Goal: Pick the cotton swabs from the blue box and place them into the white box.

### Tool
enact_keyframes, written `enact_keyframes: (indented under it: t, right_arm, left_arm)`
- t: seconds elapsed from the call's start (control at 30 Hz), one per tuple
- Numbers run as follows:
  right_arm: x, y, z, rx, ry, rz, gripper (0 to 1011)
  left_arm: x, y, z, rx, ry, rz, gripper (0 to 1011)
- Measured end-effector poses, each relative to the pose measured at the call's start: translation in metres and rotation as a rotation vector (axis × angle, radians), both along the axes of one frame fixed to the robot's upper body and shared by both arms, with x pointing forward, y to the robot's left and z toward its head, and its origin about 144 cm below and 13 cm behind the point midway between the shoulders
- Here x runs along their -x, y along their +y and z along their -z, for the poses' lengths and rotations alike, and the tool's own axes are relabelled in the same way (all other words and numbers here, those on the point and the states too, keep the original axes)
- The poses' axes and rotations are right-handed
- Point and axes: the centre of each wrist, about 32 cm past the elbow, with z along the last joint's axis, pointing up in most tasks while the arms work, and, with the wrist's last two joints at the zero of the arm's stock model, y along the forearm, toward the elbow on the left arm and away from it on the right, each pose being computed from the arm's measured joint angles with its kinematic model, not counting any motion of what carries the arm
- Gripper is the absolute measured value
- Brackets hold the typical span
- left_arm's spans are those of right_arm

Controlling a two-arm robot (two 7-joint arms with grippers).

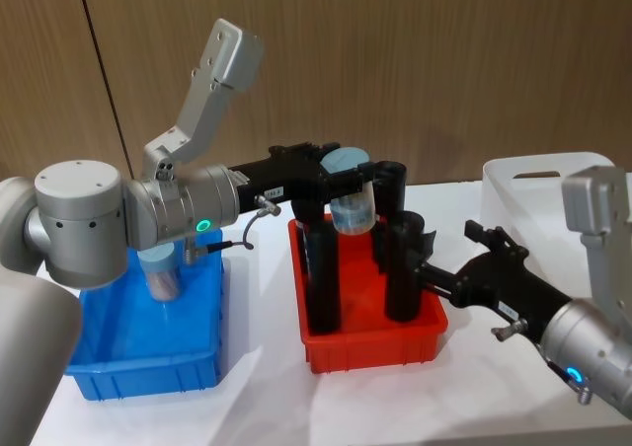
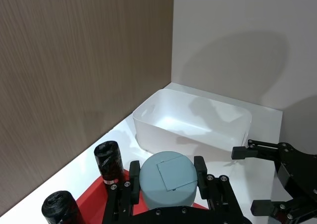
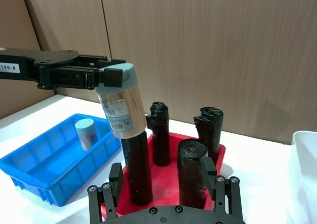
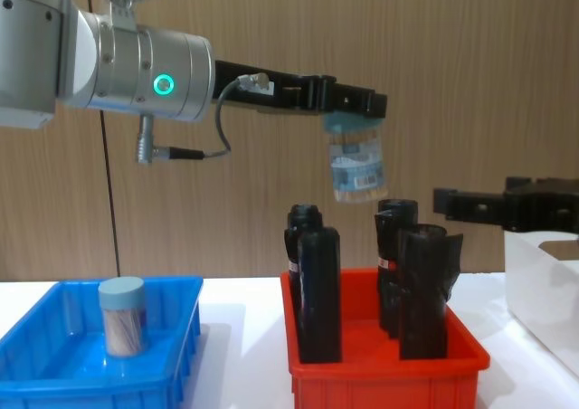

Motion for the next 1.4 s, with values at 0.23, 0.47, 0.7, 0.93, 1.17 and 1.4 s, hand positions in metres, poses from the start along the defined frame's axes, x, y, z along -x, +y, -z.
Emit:
enact_keyframes:
  t: [0.23, 0.47, 0.7, 0.93, 1.17, 1.4]
  right_arm:
    - [-0.009, 0.005, -0.005, -0.02, 0.026, -0.021, 1002]
    - [-0.018, 0.011, -0.009, -0.036, 0.039, -0.037, 1002]
    - [-0.027, 0.018, -0.011, -0.052, 0.045, -0.05, 1002]
    - [-0.034, 0.024, -0.012, -0.065, 0.046, -0.059, 1002]
    - [-0.041, 0.03, -0.011, -0.068, 0.041, -0.062, 1002]
    - [-0.049, 0.037, -0.011, -0.063, 0.033, -0.065, 1002]
  left_arm:
    - [0.0, 0.0, 0.0, 0.0, 0.0, 0.0, 651]
    - [0.0, 0.0, 0.0, 0.0, 0.0, 0.0, 651]
    - [0.0, 0.0, 0.0, 0.0, 0.0, 0.0, 651]
    - [0.0, 0.0, 0.0, 0.0, 0.0, 0.0, 651]
    - [0.0, 0.0, 0.0, 0.0, 0.0, 0.0, 651]
    - [0.0, 0.0, 0.0, 0.0, 0.0, 0.0, 651]
